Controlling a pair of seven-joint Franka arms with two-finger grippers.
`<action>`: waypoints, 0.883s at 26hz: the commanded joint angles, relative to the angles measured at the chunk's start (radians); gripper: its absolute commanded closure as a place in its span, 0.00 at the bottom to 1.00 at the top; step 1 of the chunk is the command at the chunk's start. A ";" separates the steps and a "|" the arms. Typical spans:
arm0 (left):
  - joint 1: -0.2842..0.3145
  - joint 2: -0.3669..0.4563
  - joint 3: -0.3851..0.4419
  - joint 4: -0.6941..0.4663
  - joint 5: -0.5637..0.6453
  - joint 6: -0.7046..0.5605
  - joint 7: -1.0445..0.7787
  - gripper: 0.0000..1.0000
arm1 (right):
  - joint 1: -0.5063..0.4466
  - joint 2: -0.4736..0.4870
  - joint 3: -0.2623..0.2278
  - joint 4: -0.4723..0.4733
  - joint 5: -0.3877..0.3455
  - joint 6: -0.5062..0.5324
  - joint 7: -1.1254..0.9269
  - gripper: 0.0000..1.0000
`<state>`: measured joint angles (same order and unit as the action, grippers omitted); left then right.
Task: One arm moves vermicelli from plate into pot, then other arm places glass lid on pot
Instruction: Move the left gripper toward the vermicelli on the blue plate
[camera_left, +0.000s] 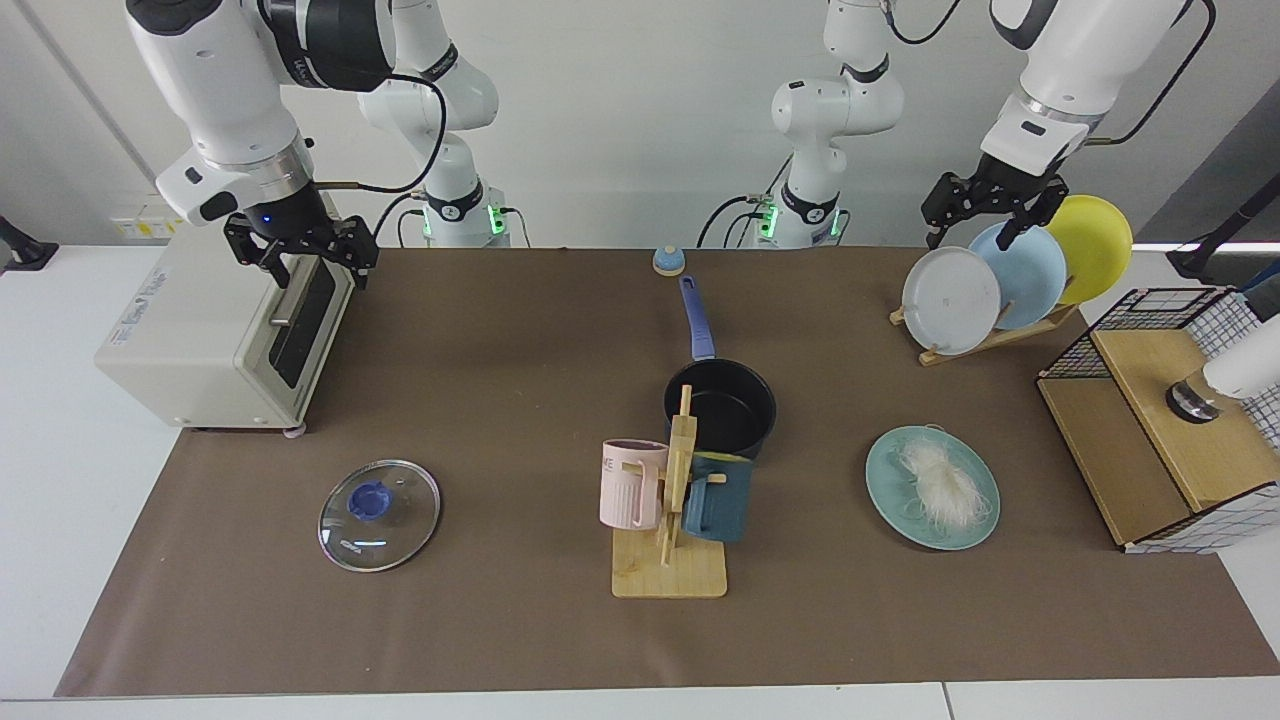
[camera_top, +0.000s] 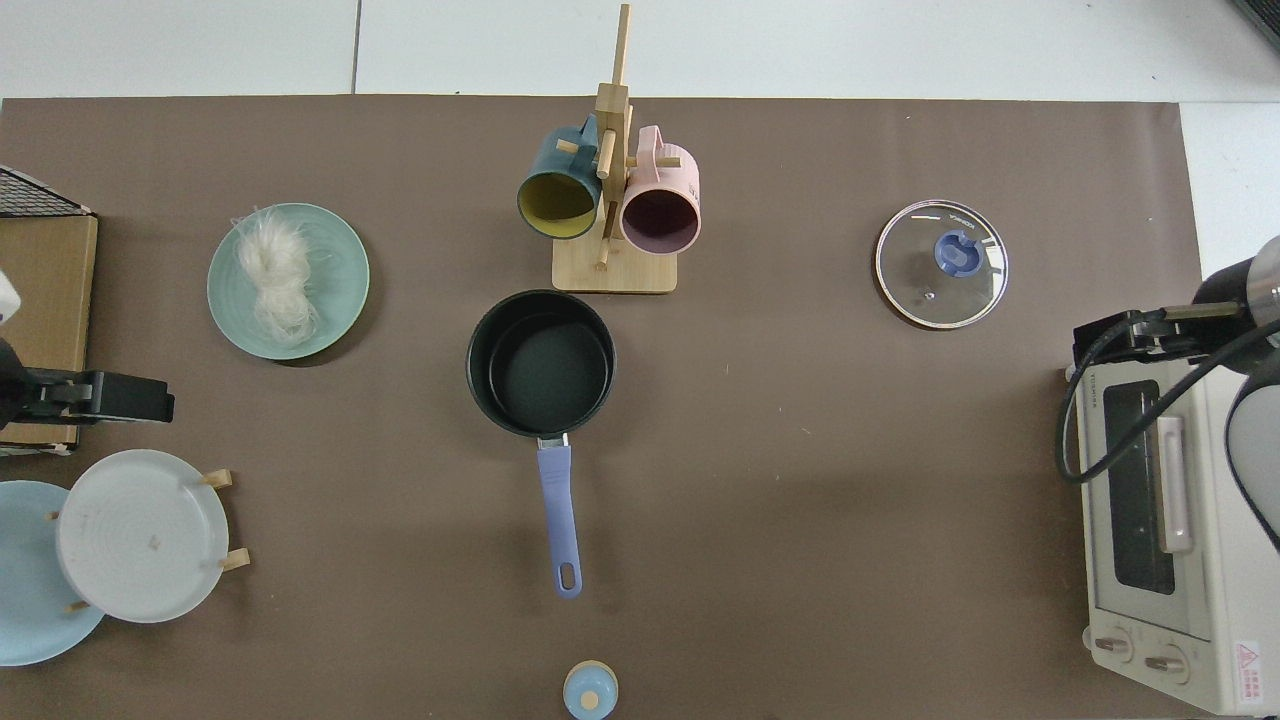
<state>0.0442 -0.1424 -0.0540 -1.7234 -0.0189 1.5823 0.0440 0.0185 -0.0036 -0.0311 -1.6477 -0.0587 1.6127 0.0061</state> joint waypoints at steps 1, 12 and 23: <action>0.011 -0.003 -0.001 0.004 -0.010 -0.004 0.002 0.00 | -0.012 -0.006 0.002 -0.009 0.014 0.016 -0.044 0.00; 0.000 0.003 -0.003 0.008 0.001 0.011 0.002 0.00 | -0.012 -0.006 0.002 -0.009 0.014 0.016 -0.044 0.00; 0.013 0.064 0.006 0.038 -0.018 0.180 -0.084 0.00 | -0.012 -0.006 0.002 -0.009 0.014 0.018 -0.044 0.00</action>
<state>0.0469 -0.1325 -0.0475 -1.7200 -0.0190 1.6946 -0.0016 0.0185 -0.0036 -0.0312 -1.6477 -0.0587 1.6127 0.0061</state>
